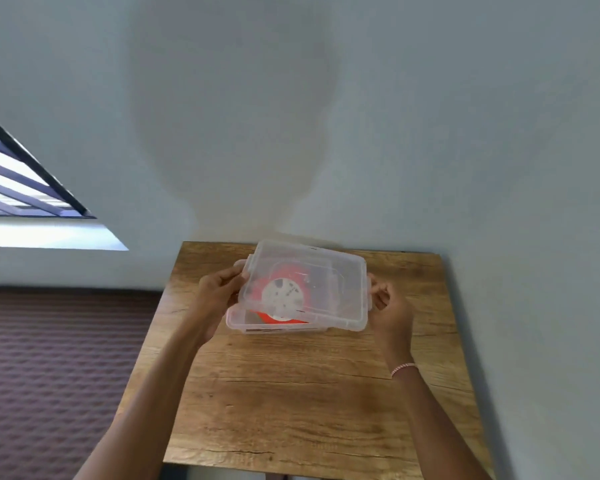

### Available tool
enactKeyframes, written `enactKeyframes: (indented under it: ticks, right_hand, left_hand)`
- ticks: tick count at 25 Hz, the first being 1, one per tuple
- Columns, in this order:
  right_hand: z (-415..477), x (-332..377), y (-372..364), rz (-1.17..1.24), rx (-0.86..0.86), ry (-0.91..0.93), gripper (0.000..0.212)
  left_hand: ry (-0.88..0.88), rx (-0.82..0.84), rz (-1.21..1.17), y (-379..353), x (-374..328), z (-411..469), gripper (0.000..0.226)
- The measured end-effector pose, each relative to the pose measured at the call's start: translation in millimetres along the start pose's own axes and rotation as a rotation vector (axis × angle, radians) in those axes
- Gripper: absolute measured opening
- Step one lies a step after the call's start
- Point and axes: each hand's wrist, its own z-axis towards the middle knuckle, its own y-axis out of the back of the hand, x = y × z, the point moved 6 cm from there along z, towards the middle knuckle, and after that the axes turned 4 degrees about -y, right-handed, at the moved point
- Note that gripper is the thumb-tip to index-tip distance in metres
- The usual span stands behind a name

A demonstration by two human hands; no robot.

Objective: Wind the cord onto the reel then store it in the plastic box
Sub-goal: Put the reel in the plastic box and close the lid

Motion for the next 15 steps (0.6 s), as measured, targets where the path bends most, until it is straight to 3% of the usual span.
enactKeyframes:
  ticks: [2,5,10,15]
  right_hand:
    - [5.9,2.8,-21.1,0.156,0.174,-0.188,0.035]
    - [11.3,7.8,-44.1,0.288,0.37,-0.322,0.042]
    - [12.8,7.6,-66.8,0.023,0.307,-0.354,0.064]
    - [14.6,0.6,-79.8,-0.108,0.252,-0.335,0.062]
  left_hand:
    - [-0.021,-0.003,0.004,22.3,9.2,-10.0,0.027]
    - [-0.016,-0.118,0.035,45.4,25.0,-19.6,0.023]
    - [0.046,-0.215,0.245,39.9,45.9,-13.5,0.021]
    - [0.012,-0.298,0.532,34.5,44.1,2.4,0.021]
